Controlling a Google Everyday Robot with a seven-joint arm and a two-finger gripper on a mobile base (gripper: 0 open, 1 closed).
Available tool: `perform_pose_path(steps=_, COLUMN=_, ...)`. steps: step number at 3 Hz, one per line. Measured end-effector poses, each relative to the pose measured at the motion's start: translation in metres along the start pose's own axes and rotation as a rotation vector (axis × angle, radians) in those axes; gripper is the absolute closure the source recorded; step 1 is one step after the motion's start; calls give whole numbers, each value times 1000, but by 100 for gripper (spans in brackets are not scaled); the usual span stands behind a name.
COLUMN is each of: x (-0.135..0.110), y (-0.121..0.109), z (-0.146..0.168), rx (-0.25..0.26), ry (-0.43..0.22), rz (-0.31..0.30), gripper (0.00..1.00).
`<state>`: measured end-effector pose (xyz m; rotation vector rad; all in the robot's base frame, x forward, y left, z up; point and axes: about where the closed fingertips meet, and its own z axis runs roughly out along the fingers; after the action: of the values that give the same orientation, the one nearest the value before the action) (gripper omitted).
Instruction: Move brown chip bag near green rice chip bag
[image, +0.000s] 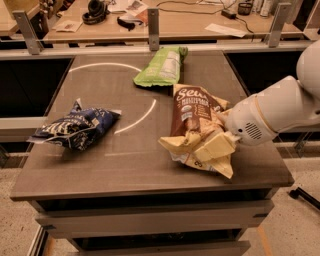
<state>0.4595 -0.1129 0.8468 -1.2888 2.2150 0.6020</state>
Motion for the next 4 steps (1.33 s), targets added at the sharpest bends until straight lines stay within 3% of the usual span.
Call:
perform_pose_path(steps=1, x=0, y=0, z=0, rx=0, ry=0, rz=0, gripper=100)
perform_pose_path(steps=2, x=-25, y=-50, z=-18, rx=134, ry=-27, rz=-39, gripper=100)
perform_pose_path(steps=3, x=-63, y=-119, z=-51, rx=324, ry=-67, rz=-94, gripper=100)
perform_pose_path(steps=4, x=-89, y=-169, z=-71, rx=437, ry=-86, rz=-122, gripper=100)
